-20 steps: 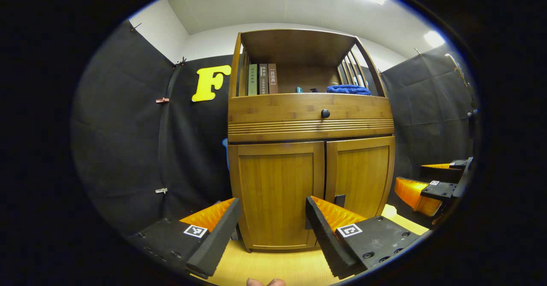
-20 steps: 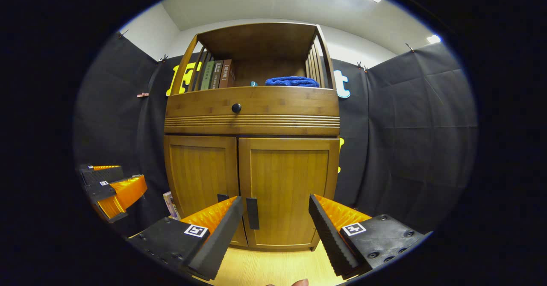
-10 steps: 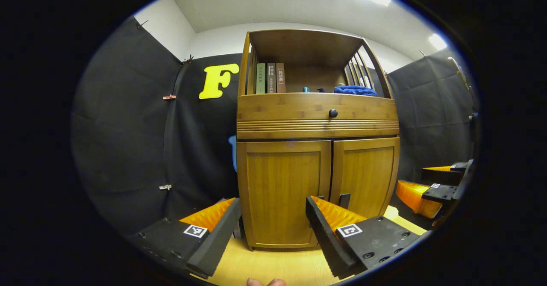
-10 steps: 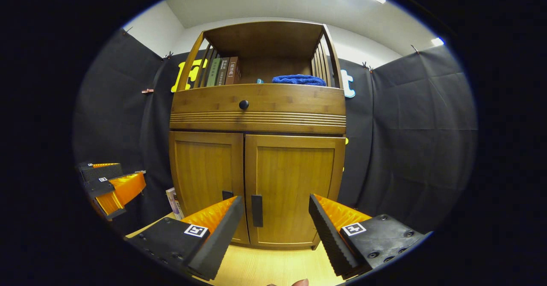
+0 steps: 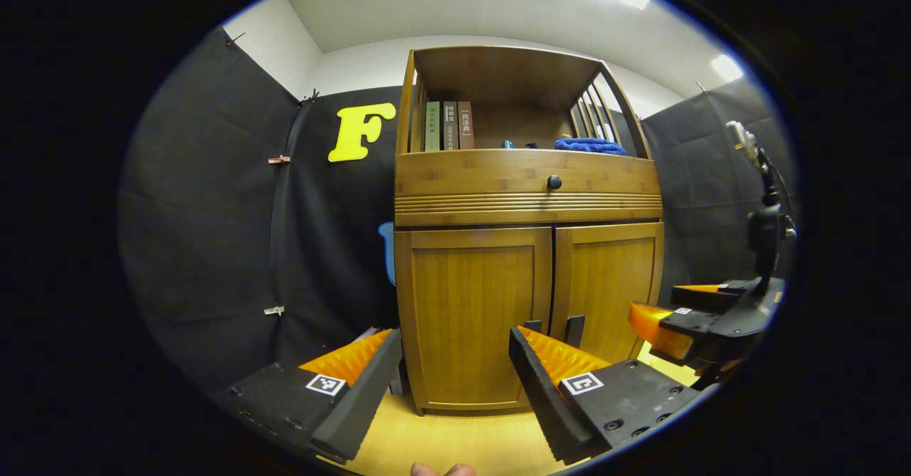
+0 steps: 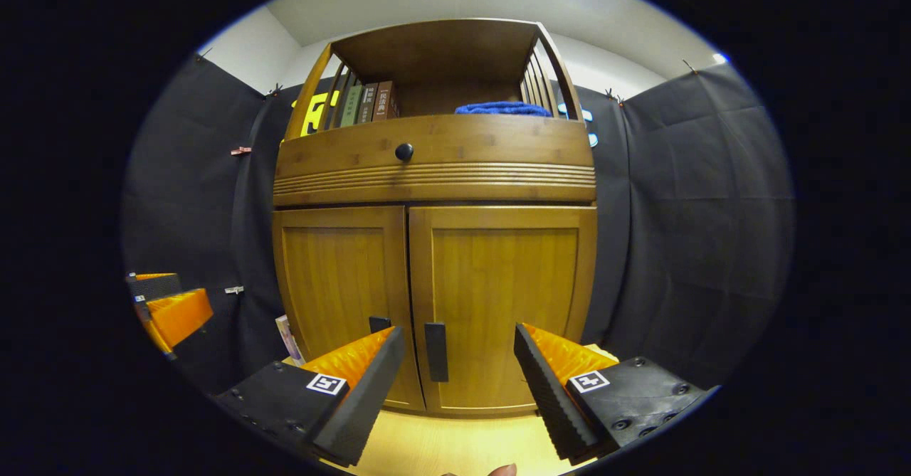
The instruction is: Open the right door of the double-door shoe cabinet with the right hand, and open the left door with the left hand.
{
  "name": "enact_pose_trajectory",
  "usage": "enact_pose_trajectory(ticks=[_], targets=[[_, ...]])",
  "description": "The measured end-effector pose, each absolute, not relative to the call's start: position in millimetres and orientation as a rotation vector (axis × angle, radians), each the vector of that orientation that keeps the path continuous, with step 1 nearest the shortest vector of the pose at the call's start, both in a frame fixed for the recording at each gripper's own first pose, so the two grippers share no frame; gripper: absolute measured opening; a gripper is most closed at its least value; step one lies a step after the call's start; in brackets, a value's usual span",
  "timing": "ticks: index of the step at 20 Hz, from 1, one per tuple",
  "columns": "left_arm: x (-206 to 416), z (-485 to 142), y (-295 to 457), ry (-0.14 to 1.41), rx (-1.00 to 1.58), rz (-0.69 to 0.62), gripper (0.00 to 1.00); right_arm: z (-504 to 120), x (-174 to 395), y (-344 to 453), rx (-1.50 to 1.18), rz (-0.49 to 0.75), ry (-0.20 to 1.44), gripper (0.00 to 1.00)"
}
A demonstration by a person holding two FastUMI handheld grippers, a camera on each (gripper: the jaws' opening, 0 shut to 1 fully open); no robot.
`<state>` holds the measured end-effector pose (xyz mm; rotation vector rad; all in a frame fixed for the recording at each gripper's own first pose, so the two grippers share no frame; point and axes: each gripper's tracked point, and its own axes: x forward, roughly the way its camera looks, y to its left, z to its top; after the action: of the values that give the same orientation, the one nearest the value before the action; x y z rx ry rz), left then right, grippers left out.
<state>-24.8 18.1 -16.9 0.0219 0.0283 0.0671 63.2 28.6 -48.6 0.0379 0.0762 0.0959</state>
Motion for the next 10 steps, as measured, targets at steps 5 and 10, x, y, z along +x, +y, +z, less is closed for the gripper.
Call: enact_pose_trajectory(ticks=[5,10], targets=[[-27,-27,23,0.059,0.024,0.077,0.92,-100,116,45,0.072,0.11,0.132,0.98],[-28,-31,39,0.065,0.03,0.076,0.94,-151,162,62,0.049,0.114,0.184,0.98]])
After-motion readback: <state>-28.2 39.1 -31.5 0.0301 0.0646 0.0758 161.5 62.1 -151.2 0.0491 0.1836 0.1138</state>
